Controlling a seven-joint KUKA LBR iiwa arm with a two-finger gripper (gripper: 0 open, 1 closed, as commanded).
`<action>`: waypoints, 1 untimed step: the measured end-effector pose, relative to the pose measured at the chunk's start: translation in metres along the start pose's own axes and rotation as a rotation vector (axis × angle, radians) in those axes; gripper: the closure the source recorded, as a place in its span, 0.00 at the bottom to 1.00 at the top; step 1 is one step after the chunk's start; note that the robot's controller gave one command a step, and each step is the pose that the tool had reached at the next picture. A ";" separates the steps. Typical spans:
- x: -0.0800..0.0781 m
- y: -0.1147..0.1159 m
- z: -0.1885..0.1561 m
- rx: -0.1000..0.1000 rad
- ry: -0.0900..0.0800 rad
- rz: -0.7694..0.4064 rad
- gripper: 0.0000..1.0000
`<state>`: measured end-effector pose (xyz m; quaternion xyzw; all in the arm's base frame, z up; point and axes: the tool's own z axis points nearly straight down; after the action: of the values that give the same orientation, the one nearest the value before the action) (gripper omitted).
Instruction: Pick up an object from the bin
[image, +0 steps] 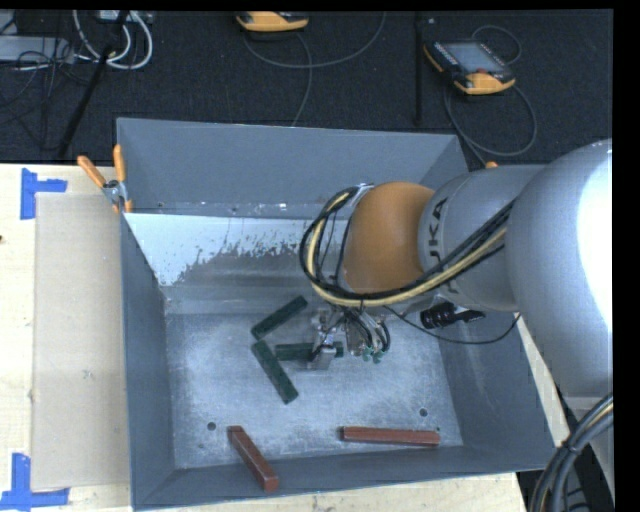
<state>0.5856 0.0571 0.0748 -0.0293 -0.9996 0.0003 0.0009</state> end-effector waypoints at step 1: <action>0.014 0.019 -0.121 -0.002 -0.010 -0.146 1.00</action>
Offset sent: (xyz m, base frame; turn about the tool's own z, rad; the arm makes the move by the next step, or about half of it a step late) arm -0.0146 0.0192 0.1171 -0.1468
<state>0.5726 0.0766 0.1960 0.0439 -0.9990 -0.0005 -0.0038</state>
